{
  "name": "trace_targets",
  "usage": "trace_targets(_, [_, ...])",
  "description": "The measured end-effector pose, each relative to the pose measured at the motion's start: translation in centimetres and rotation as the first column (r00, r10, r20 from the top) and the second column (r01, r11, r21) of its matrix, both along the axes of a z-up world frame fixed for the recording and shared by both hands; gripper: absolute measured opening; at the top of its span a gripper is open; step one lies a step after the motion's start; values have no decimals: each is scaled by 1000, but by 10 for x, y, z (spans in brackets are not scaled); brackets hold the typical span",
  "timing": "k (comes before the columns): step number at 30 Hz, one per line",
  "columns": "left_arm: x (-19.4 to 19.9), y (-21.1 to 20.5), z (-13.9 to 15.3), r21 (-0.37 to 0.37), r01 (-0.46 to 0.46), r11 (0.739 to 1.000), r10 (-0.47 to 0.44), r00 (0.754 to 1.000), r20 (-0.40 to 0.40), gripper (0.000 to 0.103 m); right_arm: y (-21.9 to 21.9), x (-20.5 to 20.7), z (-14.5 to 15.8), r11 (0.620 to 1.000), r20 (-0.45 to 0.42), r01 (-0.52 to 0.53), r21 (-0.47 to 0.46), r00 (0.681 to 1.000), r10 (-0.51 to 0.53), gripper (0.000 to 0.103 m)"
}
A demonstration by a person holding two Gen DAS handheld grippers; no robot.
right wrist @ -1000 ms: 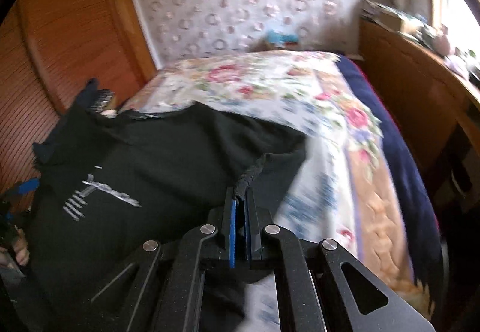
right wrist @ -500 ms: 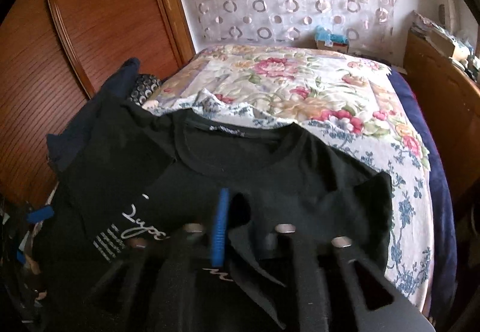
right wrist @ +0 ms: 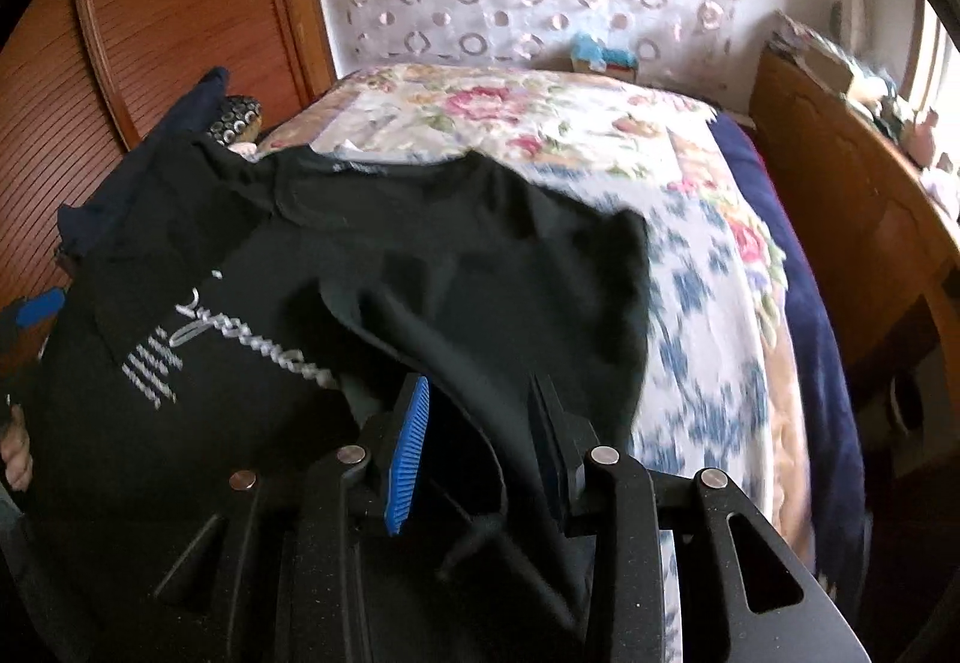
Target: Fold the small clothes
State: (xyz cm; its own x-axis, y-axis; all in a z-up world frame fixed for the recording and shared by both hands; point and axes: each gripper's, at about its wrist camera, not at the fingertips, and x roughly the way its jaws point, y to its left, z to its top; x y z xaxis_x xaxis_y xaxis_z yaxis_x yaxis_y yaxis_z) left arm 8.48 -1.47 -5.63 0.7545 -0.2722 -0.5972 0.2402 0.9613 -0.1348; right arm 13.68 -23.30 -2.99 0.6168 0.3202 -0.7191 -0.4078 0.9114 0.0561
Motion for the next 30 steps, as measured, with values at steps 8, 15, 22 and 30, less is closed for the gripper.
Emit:
trace_targets(8, [0,3,-1,2,-5,1000,5,1000,-8,103,4,-10,-6,997,-54,-44,66,997,47,35])
trace_targets(15, [3,12,-1,11,-24,1000,24,1000,-6,103,25,-26,-20,990,-76,-117,80,990,123,35])
trace_targets(22, [16,37,10,55,-73,996,71,997,22,103,27,-33,-25,990,-53,-128,52,990,131,35])
trace_targets(30, [44,76,26,79,-120,990,115,991,61,92,19,-22,-10,997,60,-50,-52,997,53,36])
